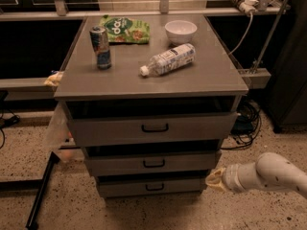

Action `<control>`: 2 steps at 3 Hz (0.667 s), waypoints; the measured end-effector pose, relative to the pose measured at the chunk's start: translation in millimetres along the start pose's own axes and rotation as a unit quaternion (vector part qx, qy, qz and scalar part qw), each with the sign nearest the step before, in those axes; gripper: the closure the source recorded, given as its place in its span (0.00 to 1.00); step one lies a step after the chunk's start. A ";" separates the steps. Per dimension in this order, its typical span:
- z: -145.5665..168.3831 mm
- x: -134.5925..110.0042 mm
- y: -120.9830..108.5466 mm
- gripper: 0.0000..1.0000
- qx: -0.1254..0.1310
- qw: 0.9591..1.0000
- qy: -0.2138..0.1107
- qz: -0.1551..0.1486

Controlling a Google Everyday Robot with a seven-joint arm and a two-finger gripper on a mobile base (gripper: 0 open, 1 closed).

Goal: Open bottom drawer

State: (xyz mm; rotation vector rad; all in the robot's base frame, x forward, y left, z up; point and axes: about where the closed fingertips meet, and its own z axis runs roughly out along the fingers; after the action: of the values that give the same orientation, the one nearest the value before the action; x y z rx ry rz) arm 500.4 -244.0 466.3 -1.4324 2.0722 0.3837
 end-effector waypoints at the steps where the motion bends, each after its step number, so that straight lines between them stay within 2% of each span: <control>1: 8.2 12.6 1.5 1.00 0.007 1.000 0.020 -0.023; 2: 37.5 34.7 -14.7 1.00 0.040 0.997 0.005 -0.058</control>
Offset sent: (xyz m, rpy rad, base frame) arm 0.0232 -0.0096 -0.1583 -0.0251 -0.2167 0.1060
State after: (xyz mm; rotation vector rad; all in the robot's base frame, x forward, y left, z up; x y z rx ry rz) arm 516.4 -255.6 417.0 -1.5009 1.9774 0.2443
